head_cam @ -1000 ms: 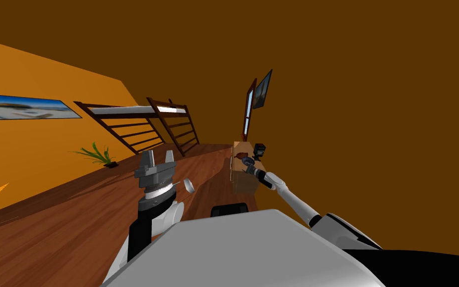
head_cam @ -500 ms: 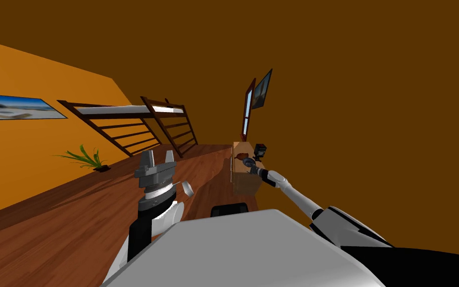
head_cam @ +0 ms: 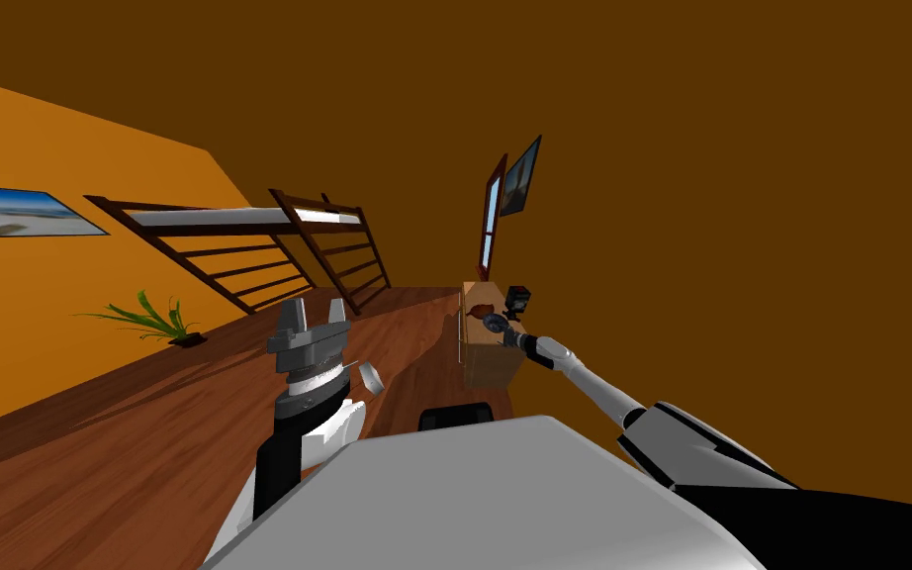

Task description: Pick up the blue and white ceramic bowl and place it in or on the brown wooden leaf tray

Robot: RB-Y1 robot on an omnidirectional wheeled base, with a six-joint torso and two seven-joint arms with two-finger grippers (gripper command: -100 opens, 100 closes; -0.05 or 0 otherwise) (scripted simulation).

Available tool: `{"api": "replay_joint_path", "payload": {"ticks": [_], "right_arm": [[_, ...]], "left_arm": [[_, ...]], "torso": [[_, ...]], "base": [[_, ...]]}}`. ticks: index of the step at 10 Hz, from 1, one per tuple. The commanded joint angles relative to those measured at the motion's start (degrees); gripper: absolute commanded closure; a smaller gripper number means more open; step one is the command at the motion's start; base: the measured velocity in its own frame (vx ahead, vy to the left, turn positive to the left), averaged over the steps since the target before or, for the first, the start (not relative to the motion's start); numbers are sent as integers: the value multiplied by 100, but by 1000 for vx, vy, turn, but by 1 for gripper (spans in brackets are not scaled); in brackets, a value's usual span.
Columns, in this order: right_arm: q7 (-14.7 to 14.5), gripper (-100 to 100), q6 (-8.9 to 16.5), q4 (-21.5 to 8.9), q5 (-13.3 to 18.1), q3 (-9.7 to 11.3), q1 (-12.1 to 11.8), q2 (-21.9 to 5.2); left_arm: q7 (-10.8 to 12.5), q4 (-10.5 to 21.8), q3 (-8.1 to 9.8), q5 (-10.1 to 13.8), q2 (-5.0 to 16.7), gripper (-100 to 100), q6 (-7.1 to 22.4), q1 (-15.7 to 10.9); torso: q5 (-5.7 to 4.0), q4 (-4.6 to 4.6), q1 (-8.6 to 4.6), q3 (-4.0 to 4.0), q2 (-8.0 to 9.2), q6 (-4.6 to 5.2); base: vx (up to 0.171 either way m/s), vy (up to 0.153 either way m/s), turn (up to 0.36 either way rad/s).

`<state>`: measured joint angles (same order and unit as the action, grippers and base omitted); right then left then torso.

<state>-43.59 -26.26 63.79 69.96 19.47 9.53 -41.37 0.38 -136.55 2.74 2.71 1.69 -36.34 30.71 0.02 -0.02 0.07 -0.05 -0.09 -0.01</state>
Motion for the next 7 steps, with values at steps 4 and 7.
{"api": "replay_joint_path", "payload": {"ticks": [4, 7], "right_arm": [[-77, 100, 78, -11, 7, 3, -49, 108], [-77, 100, 74, -14, 9, 6, -52, 105]], "left_arm": [[0, 0, 0, 0, 0, 0, 0, 0], [0, 0, 0, 0, 0, 0, 0, 0]], "torso": [[-2, -3, -9, -6, -11, 0], [-3, 5, -9, 7, 9, 1]], "base": [[33, -3, 15], [0, 0, 0]]}}
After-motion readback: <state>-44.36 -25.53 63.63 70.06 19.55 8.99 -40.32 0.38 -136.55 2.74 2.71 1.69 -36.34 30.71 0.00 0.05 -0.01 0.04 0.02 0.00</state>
